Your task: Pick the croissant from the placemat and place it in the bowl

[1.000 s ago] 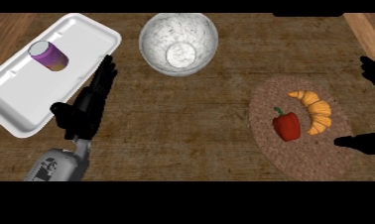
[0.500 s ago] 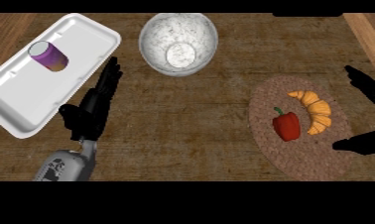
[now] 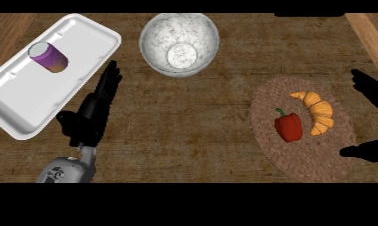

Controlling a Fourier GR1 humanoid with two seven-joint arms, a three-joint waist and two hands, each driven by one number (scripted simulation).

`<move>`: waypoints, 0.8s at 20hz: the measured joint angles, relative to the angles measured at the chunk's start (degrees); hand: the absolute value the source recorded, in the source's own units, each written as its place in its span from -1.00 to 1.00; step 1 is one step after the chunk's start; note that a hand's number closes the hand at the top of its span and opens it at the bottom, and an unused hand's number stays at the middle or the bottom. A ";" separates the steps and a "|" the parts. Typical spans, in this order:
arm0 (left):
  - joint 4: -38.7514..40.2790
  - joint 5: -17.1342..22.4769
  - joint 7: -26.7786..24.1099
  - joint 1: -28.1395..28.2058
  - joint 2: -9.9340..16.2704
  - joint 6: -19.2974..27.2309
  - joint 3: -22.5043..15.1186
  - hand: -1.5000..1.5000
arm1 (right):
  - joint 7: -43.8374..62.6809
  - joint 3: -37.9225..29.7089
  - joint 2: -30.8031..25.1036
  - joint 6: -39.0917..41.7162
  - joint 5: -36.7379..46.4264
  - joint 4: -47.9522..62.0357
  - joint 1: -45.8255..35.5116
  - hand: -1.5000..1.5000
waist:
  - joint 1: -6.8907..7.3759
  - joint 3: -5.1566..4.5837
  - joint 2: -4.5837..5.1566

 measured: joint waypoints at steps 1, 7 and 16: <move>0.07 -0.06 0.15 -0.08 -0.11 -0.58 0.46 0.00 | -0.56 -0.28 0.88 0.34 0.54 1.10 -0.47 -1.00 | 0.02 -0.01 0.00; -0.69 -1.66 1.89 -0.48 -1.12 -2.06 2.49 0.00 | -0.02 -3.24 4.53 2.78 0.60 0.37 0.57 -1.00 | -0.02 0.00 0.00; -0.04 -2.96 1.69 -0.53 -2.48 -5.16 5.89 0.00 | -1.09 -4.53 10.06 4.77 4.13 5.47 -1.64 -1.00 | 0.08 0.00 0.03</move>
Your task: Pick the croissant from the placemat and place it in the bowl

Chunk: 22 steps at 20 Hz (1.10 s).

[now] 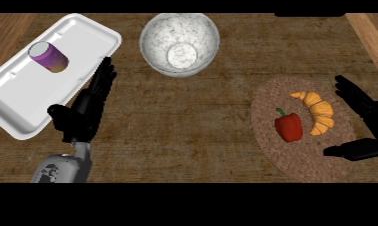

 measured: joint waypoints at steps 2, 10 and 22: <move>-0.78 -0.86 0.68 0.20 -0.67 0.20 -0.13 0.00 | -1.87 0.05 1.20 -0.38 1.71 2.64 -0.78 -1.00 | 0.06 0.00 0.00; 1.57 -2.70 -0.18 -1.24 -2.87 -0.63 0.65 0.00 | -7.12 0.00 3.04 -4.18 9.58 12.23 -4.60 -1.00 | 0.14 0.02 0.06; -1.28 -3.83 1.23 0.23 -3.92 -2.23 1.76 0.00 | -14.68 2.36 3.44 -6.86 19.73 25.05 -10.27 1.00 | 0.16 -0.21 -0.07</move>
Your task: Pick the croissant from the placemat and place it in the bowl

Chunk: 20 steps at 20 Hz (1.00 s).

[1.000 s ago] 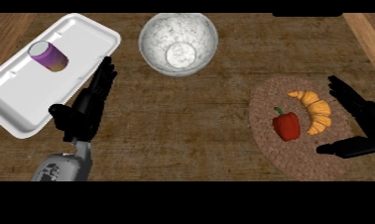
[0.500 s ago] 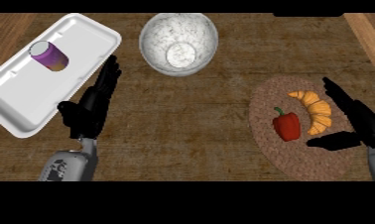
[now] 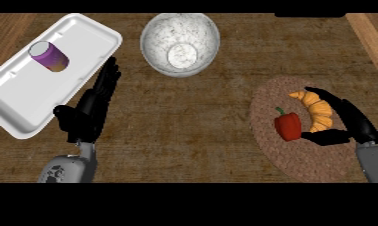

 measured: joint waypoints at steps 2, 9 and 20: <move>-0.85 0.07 0.78 0.19 0.13 -0.24 0.01 0.00 | -2.50 1.33 -0.76 -0.47 2.11 0.32 -0.17 1.00 | 0.00 -0.13 -0.08; 1.13 0.00 -0.99 0.05 -0.16 -1.21 1.00 0.00 | -6.84 3.93 0.60 -2.19 5.79 -1.39 0.46 1.00 | -0.24 -0.35 -0.28; 1.42 -0.88 -0.17 -1.65 -1.53 -2.13 -1.36 0.00 | 6.18 23.82 20.28 -8.90 5.73 -11.79 -6.54 1.00 | 3.93 0.01 -0.23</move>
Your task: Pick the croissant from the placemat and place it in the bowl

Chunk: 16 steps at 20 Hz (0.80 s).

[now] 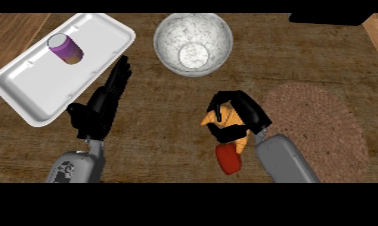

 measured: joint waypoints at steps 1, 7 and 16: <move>0.11 -0.08 0.10 -0.42 -0.14 0.01 -0.13 0.00 | 1.58 2.71 0.89 -1.83 -1.44 -1.18 -1.18 1.00 | 0.35 0.07 0.05; 0.56 -0.38 0.95 -1.33 -0.46 0.25 -0.32 0.00 | 10.20 18.15 3.37 -18.44 -6.95 -9.96 -8.20 1.00 | 0.80 0.19 -0.01; 1.32 -0.18 -0.03 -0.32 -0.05 0.48 0.95 0.00 | 39.27 31.17 4.04 -36.13 0.01 -18.66 -29.14 1.00 | -1.39 0.03 -0.45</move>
